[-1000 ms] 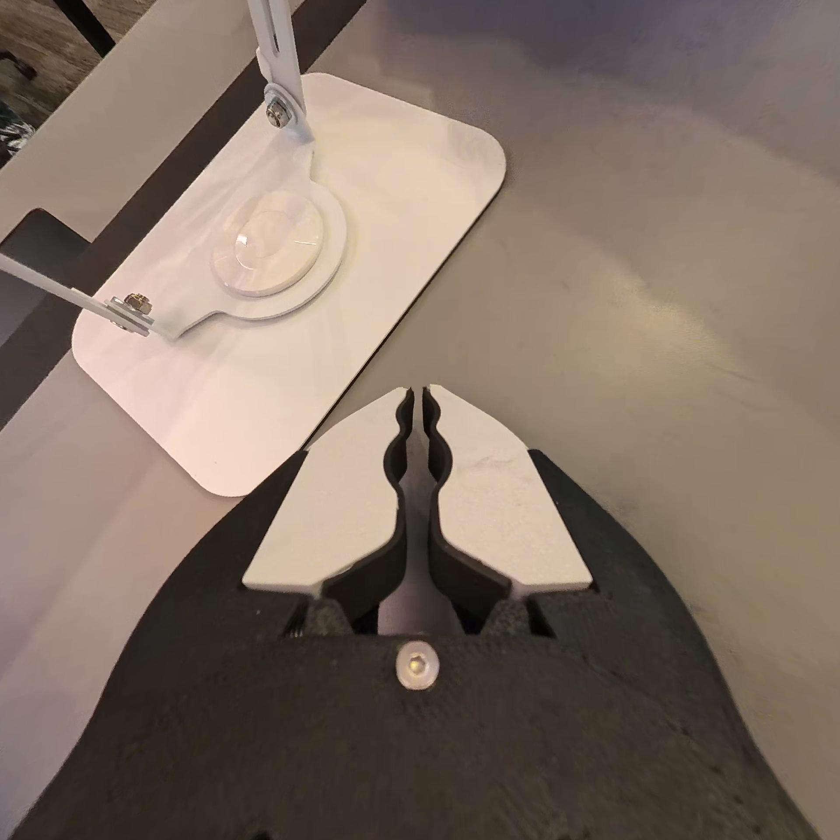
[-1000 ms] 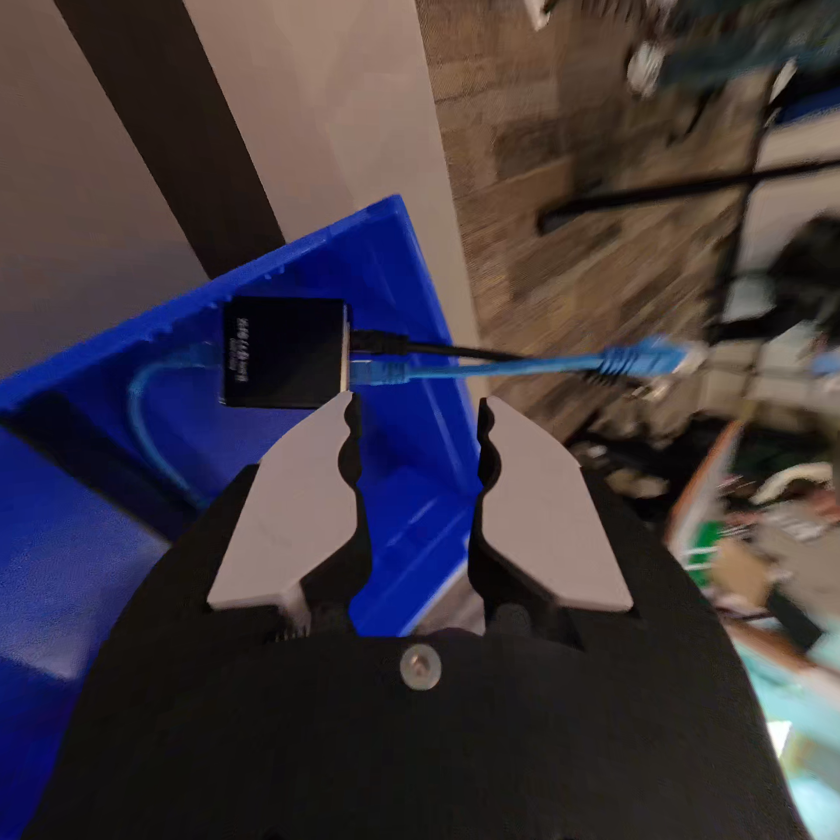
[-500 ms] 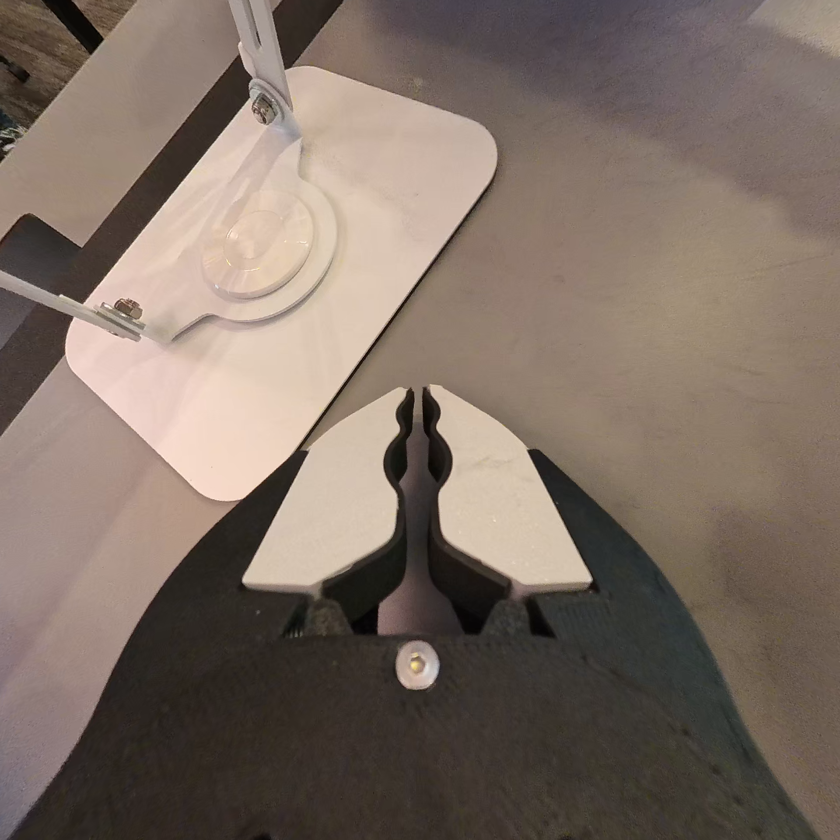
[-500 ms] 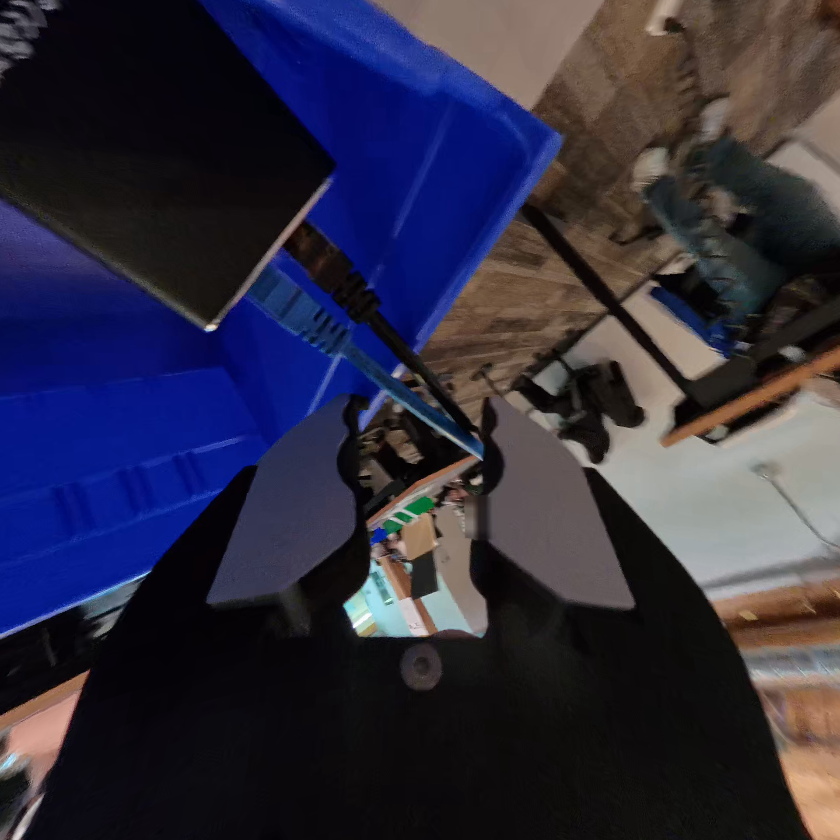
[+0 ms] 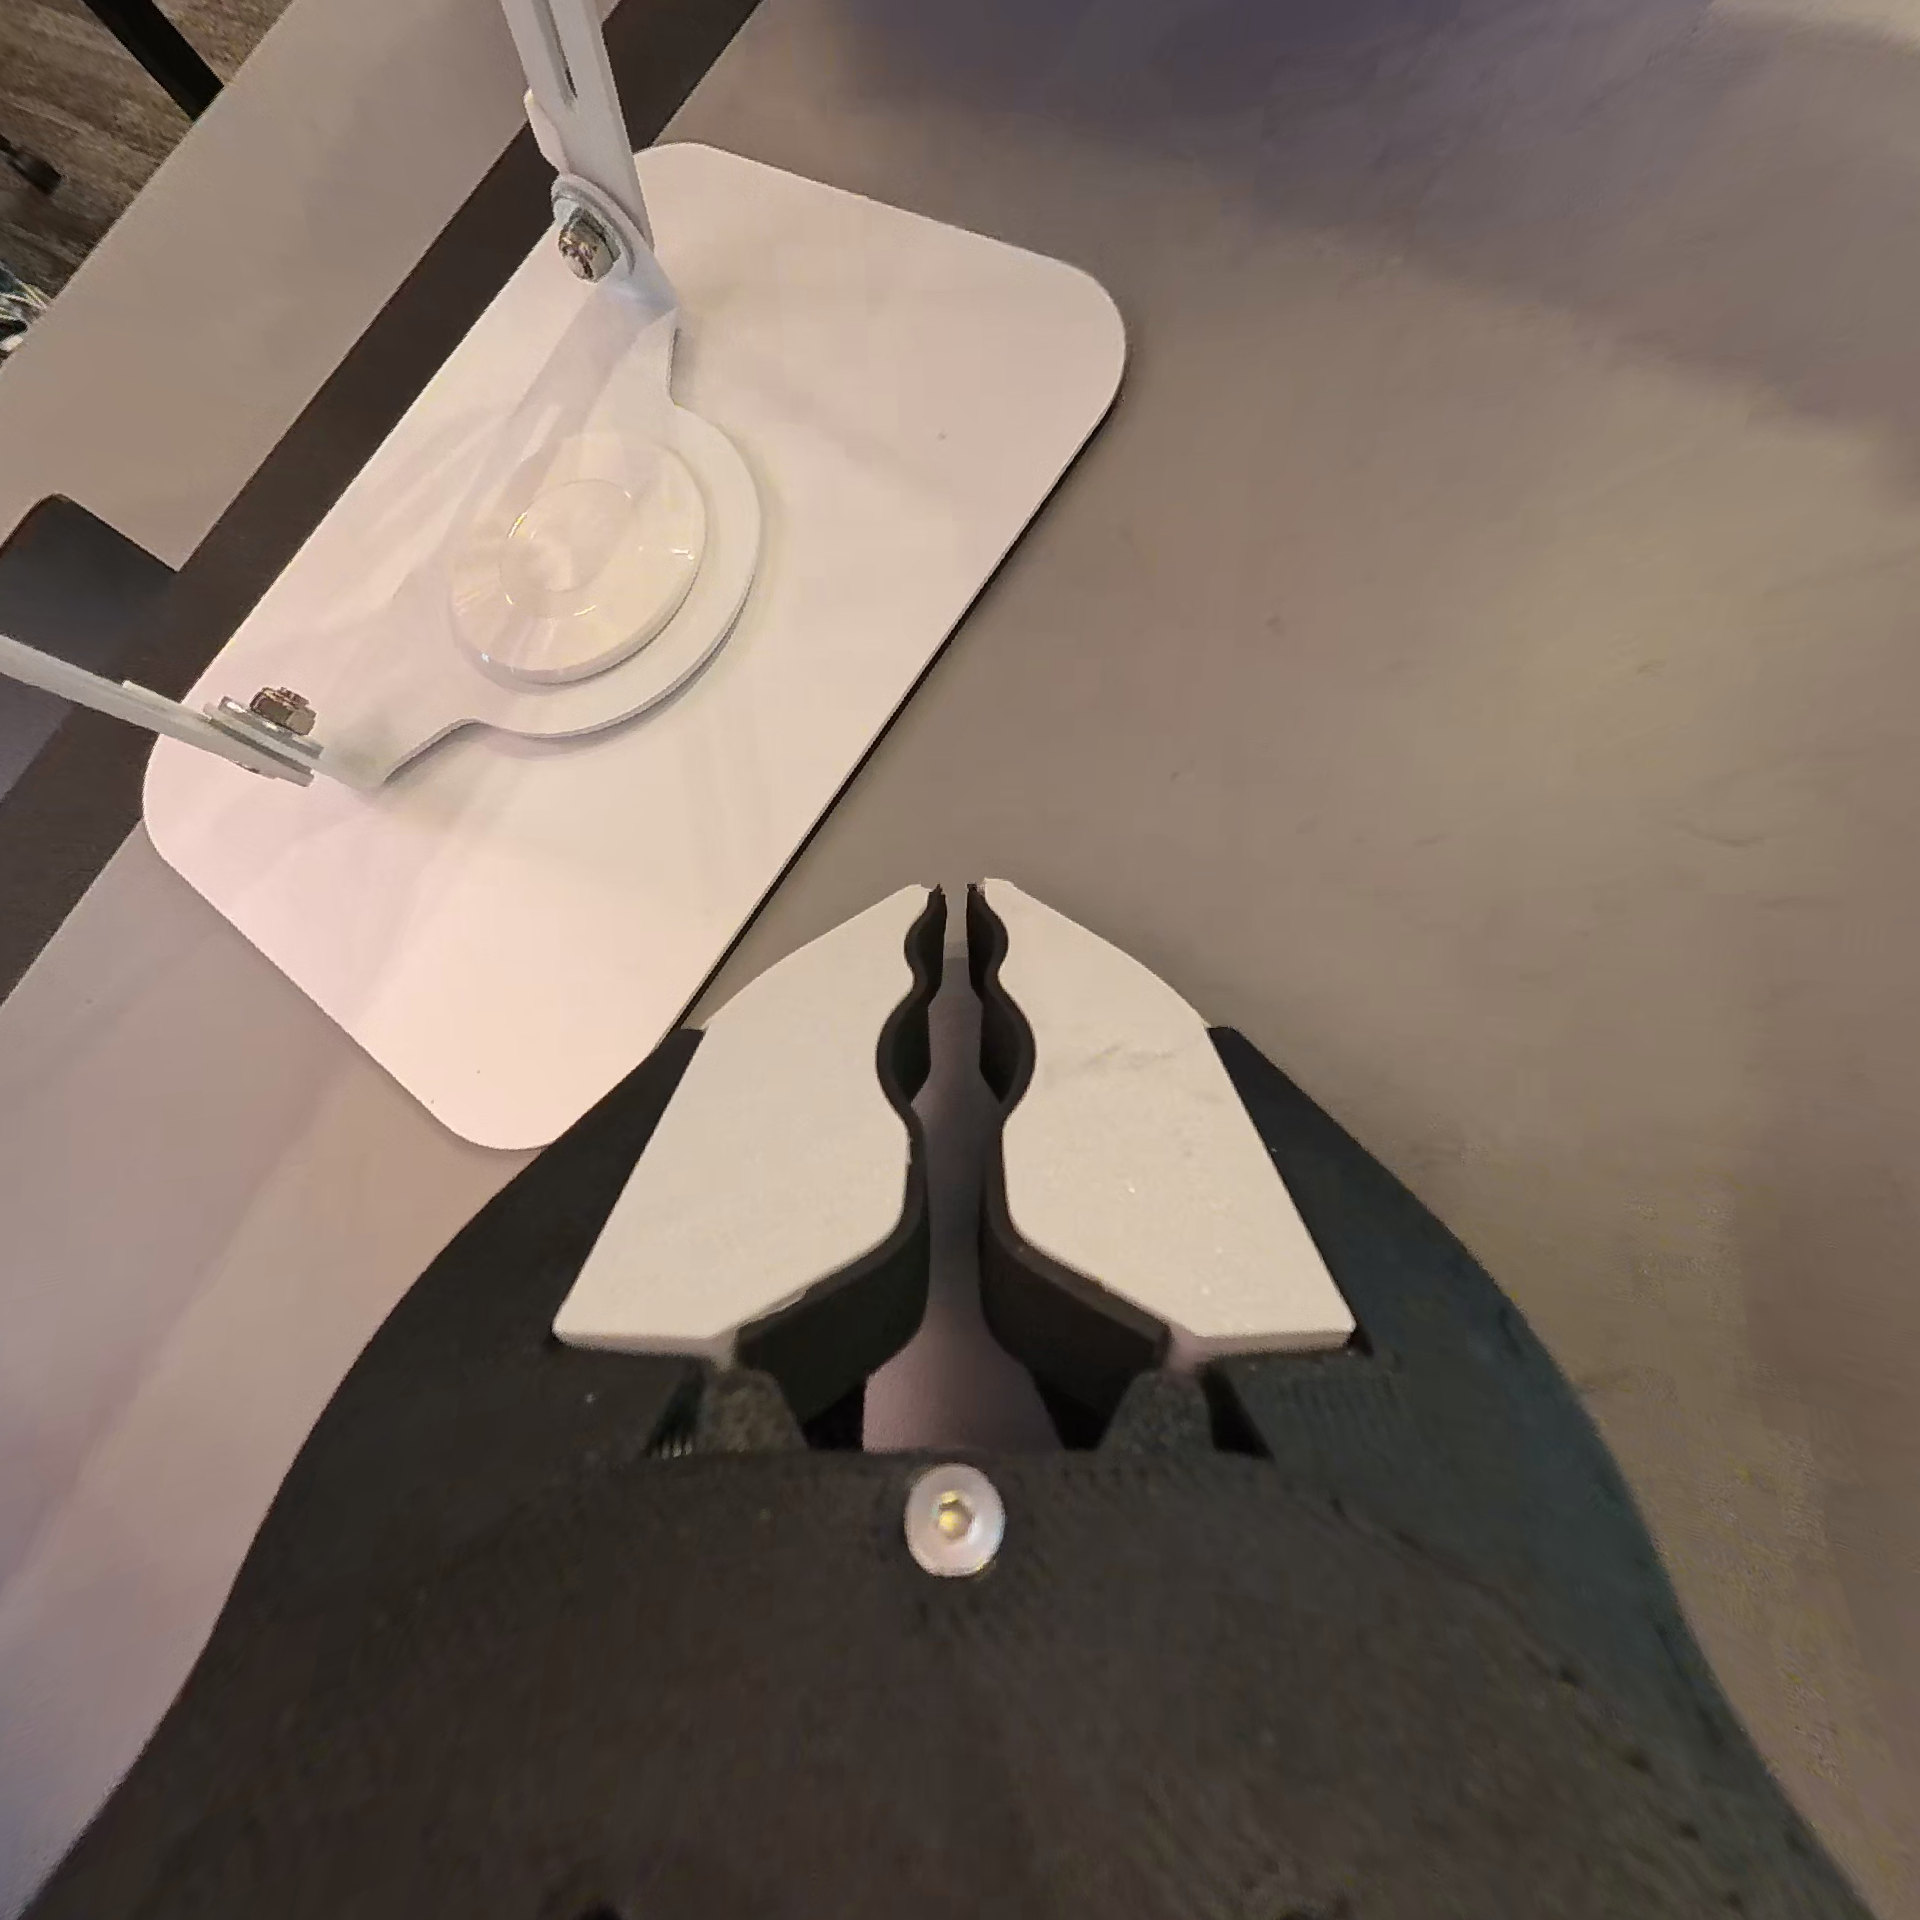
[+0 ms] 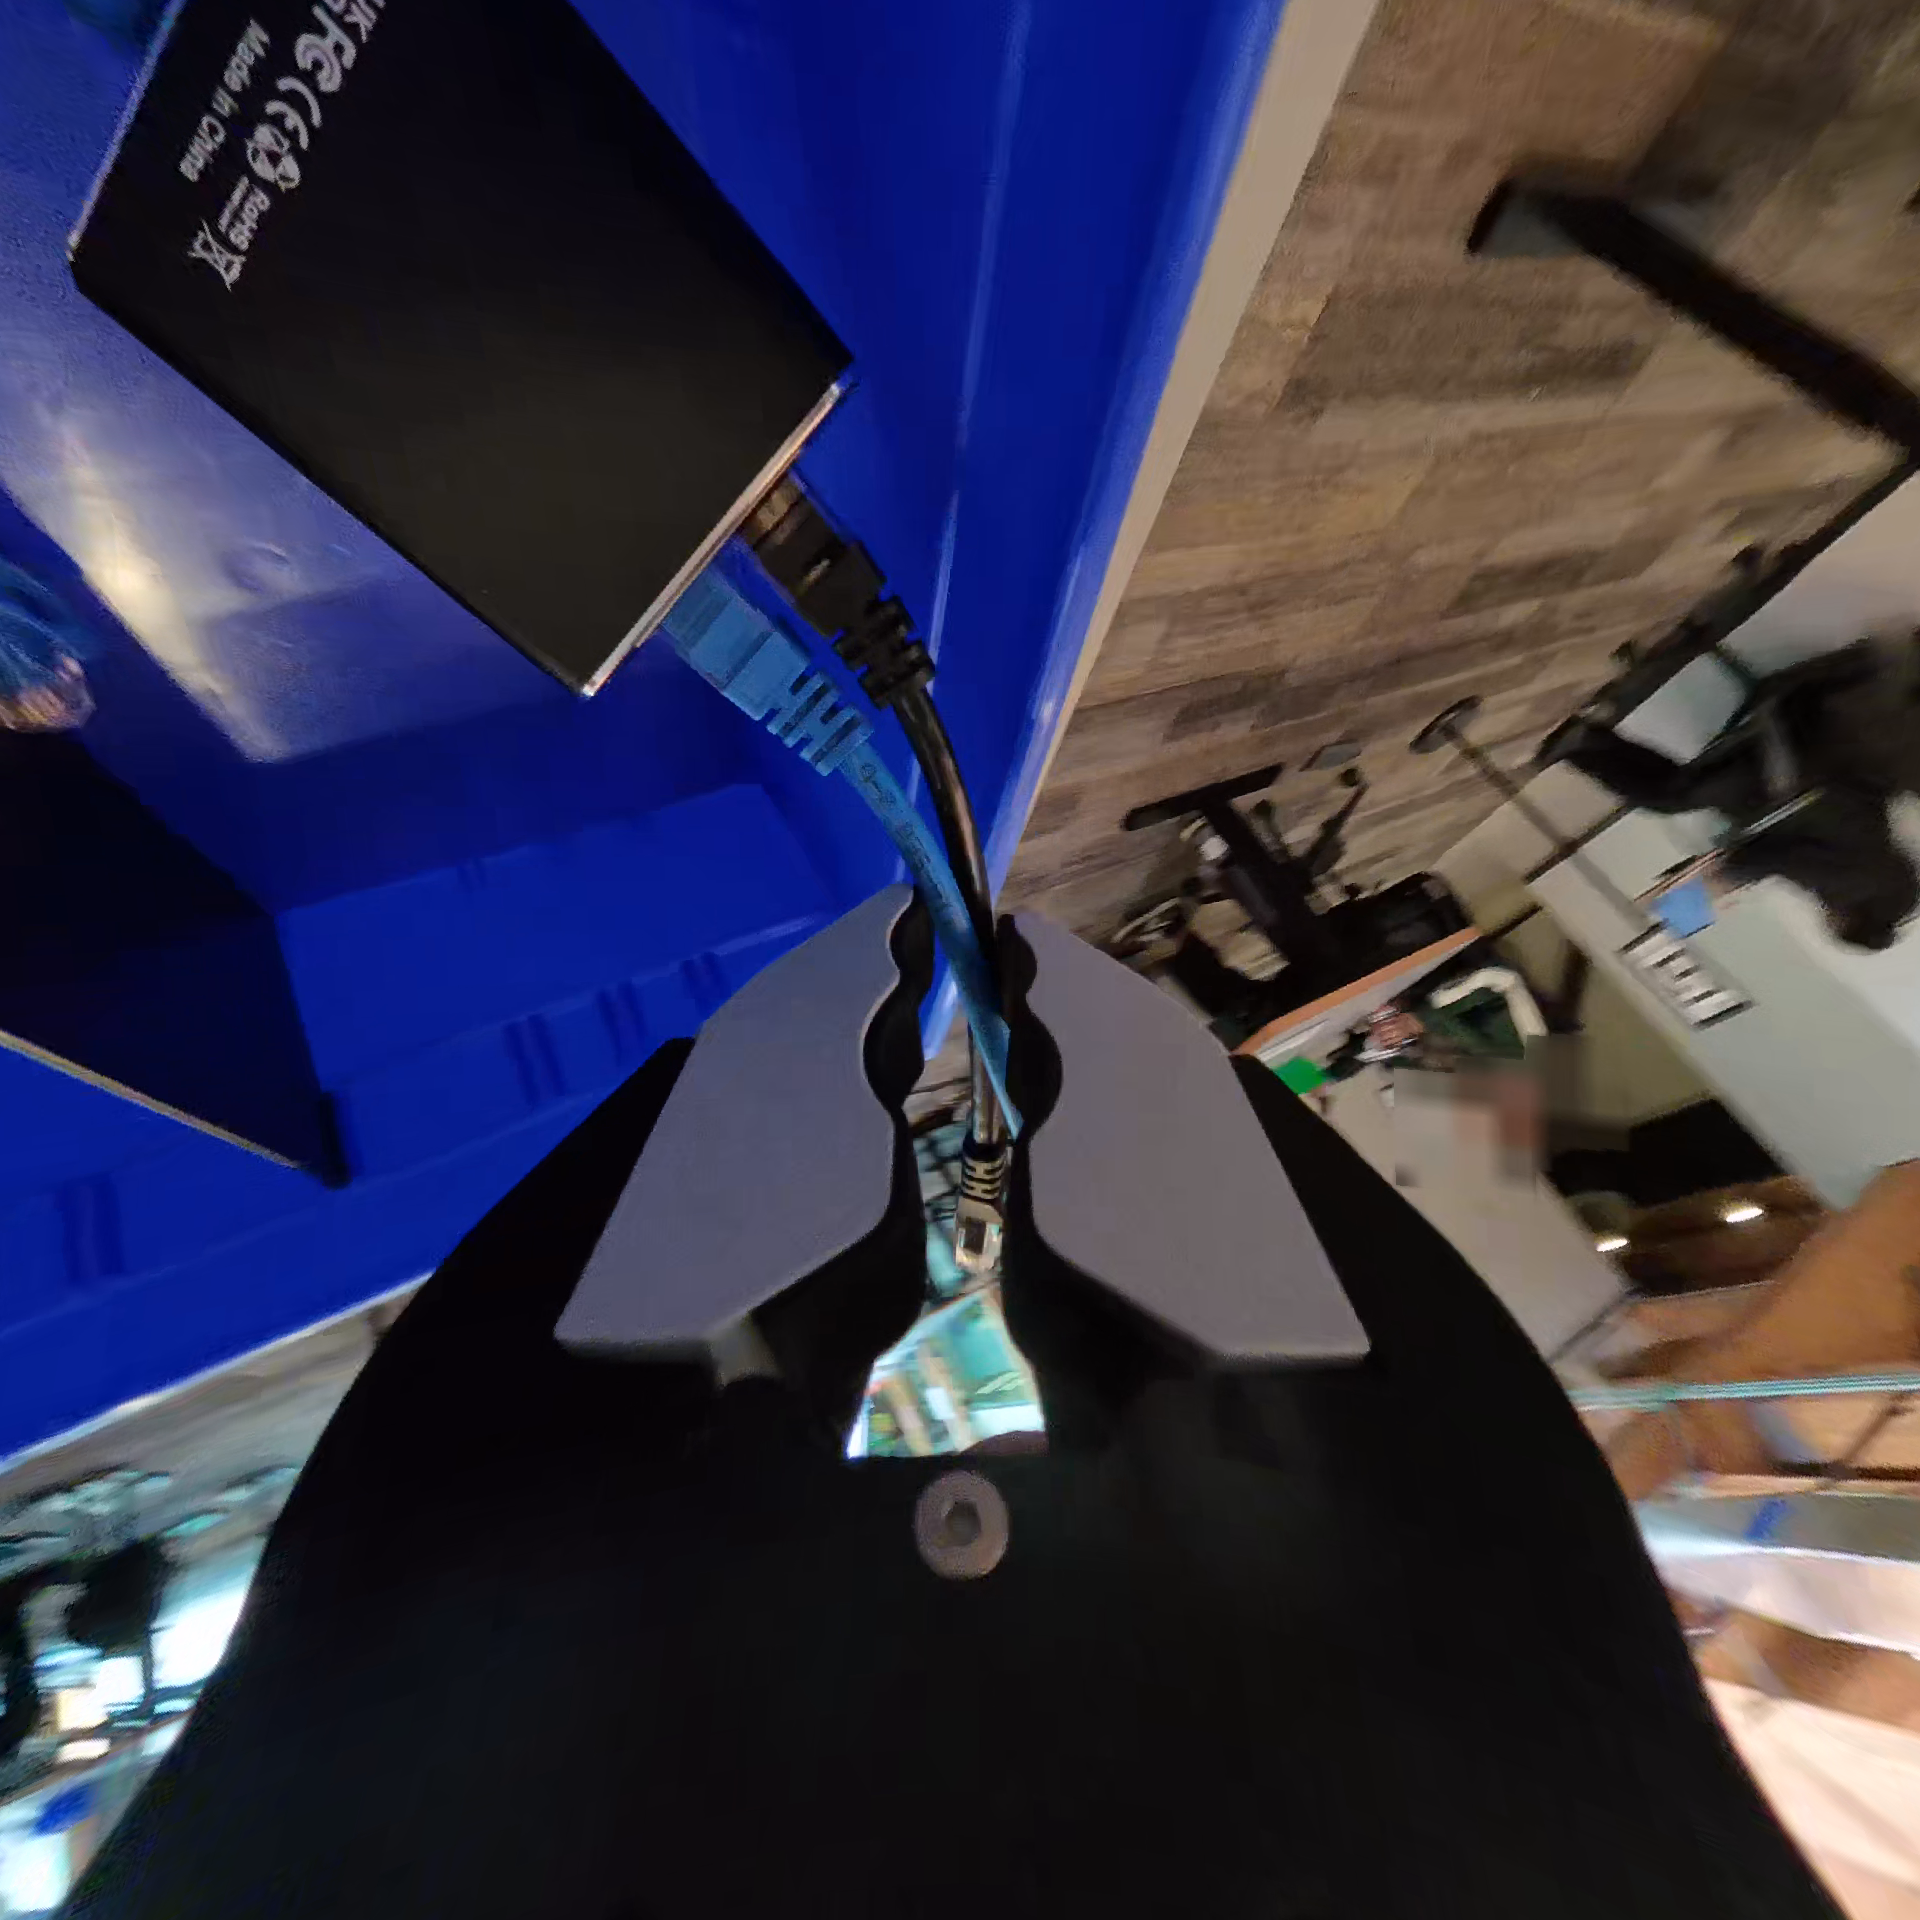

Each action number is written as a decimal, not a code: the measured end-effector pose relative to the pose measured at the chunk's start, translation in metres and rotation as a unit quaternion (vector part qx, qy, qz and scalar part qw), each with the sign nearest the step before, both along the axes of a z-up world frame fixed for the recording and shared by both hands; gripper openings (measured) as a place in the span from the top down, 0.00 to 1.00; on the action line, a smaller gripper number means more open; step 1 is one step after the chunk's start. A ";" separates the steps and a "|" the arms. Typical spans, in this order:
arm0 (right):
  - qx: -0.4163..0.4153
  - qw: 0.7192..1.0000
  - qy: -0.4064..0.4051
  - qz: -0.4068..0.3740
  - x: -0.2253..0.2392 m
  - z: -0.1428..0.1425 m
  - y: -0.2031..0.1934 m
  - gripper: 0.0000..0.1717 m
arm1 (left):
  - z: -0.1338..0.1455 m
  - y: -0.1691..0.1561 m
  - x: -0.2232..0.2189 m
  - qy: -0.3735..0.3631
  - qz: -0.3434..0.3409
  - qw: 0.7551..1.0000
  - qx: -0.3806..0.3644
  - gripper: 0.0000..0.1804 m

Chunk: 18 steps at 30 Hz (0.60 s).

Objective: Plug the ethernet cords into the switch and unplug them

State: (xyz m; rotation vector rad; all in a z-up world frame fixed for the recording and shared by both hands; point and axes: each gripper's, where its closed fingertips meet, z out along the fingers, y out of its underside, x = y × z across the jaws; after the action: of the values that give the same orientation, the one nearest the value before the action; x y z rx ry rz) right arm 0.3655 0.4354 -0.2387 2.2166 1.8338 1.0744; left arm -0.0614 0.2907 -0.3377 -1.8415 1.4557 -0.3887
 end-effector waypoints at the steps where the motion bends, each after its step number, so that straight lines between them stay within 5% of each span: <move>1: 0.008 0.999 0.014 -0.028 0.003 -0.001 -0.004 0.94 | 0.000 0.000 0.000 0.000 0.000 1.000 0.000 0.98; 11: 0.039 0.967 0.152 -0.202 -0.003 -0.015 -0.035 0.95 | -0.001 0.000 0.000 0.007 0.002 1.000 0.006 0.98; 18: 0.021 0.952 0.133 -0.275 -0.001 -0.030 -0.046 0.96 | 0.000 0.000 0.000 0.006 0.002 1.000 0.006 0.98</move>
State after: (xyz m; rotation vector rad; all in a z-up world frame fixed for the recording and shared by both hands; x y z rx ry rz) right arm 0.3643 0.3894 -0.2688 2.7591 1.1274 0.7360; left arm -0.0614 0.2907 -0.3381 -1.8402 1.4582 -0.3677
